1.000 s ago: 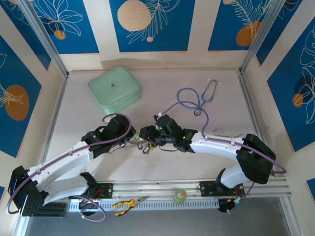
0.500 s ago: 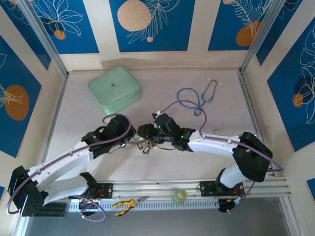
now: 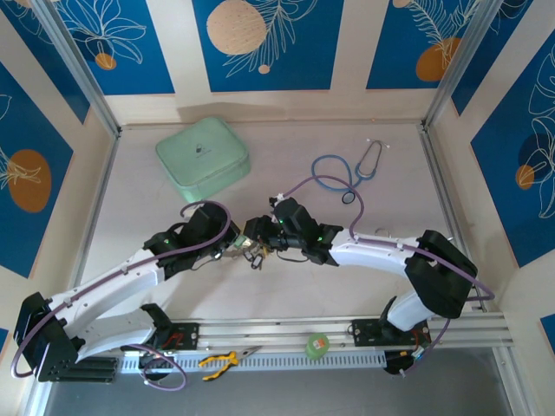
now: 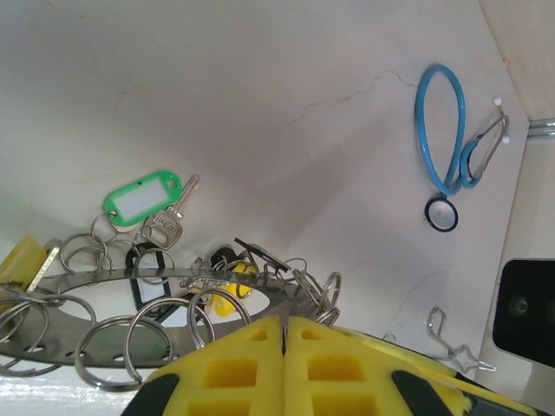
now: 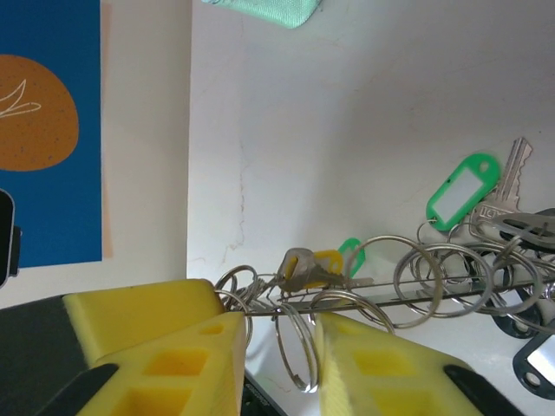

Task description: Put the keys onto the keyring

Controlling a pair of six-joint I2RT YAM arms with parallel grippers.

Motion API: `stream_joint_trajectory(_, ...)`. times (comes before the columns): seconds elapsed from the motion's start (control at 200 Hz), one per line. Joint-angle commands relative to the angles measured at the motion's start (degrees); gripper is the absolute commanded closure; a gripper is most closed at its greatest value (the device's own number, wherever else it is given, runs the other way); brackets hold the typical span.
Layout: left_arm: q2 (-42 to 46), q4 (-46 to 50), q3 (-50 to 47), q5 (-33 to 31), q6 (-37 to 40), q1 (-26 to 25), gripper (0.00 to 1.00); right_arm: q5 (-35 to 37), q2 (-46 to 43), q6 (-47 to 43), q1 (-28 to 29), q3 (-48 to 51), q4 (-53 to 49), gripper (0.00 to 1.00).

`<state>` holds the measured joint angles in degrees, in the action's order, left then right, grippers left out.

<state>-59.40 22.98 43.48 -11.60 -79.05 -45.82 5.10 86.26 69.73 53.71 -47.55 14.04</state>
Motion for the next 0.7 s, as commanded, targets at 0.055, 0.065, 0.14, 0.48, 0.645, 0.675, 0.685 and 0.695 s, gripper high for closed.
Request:
stream_joint_trajectory(0.055, 1.0, -0.1, -0.6, 0.1, -3.3, -0.5, 1.0, 0.1, 0.9, 0.6, -0.5, -1.2, 1.6, 0.79)
stream_joint_trajectory(0.065, 1.0, -0.1, -0.6, 0.1, -3.3, -0.6, 1.0, 0.1, 0.9, 0.6, -0.5, -1.2, 1.6, 0.8)
stream_joint_trajectory(0.14, 1.1, -0.1, -0.6, 0.1, -3.4, -0.5, 1.0, 0.0, 1.0, 0.6, -0.5, -1.1, 1.5, 0.84)
stream_joint_trajectory(0.48, 5.3, -5.7, -5.0, -3.5, 1.1, -0.5, 0.71, 0.9, -0.4, -4.3, -0.7, -0.8, -0.9, 1.0)
stream_joint_trajectory(0.645, 11.0, -7.9, -9.1, -7.0, 5.1, -0.5, 0.47, 0.6, -3.2, -14.0, -1.1, -2.7, -7.0, 1.0)
stream_joint_trajectory(0.675, 12.0, -7.1, -9.1, -7.9, 6.6, -0.5, 0.44, 0.4, -3.7, -16.1, -1.3, -3.0, -7.8, 1.0)
stream_joint_trajectory(0.685, 12.4, -6.8, -9.0, -8.4, 7.1, -0.5, 0.43, 0.2, -3.9, -16.8, -1.4, -3.0, -8.1, 1.0)
stream_joint_trajectory(0.695, 12.8, -6.5, -9.0, -8.8, 7.7, -0.5, 0.42, 0.1, -4.1, -17.5, -1.4, -3.2, -8.4, 1.0)
